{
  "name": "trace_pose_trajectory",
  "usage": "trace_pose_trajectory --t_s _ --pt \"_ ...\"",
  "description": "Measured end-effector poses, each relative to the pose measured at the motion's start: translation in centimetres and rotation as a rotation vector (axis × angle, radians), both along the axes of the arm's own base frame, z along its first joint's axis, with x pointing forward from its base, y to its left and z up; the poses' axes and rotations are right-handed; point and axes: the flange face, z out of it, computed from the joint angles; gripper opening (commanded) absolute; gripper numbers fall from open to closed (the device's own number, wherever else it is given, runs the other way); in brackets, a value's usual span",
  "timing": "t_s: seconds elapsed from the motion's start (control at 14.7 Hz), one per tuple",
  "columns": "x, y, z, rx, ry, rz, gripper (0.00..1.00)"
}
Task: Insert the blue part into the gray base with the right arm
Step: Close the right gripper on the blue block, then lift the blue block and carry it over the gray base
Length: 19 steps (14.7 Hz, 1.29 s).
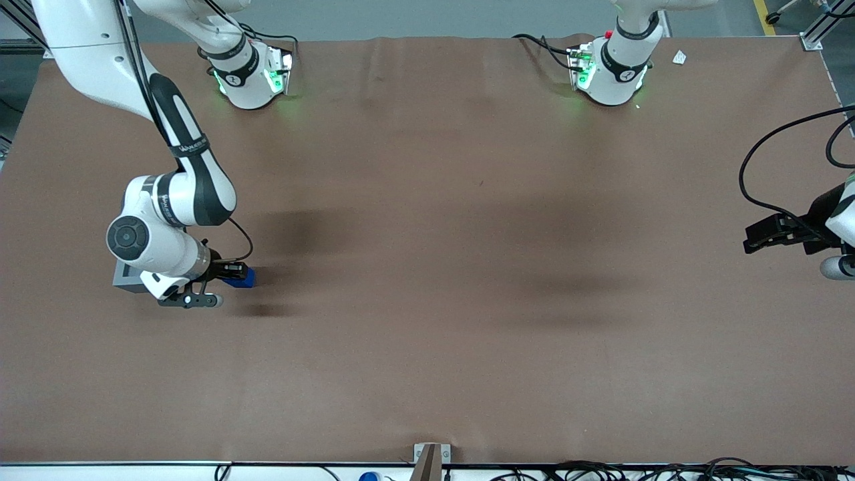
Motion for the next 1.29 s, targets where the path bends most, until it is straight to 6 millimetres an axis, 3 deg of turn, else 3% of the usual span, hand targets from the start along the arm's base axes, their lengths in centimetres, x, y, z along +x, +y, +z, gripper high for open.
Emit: trace_pose_trajectory --t_s 0.34,0.61,1.02,1.29 --pt "0.3 0.0 0.5 0.0 0.007 0.001 0.28" --pt "2.3 -1.0 4.3 -0.001 0.007 0.015 0.27" --pt "2.9 -7.8 9.1 -0.025 0.02 0.014 0.25" --pt "2.4 -12.2 10.3 -0.024 0.012 0.042 0.25"
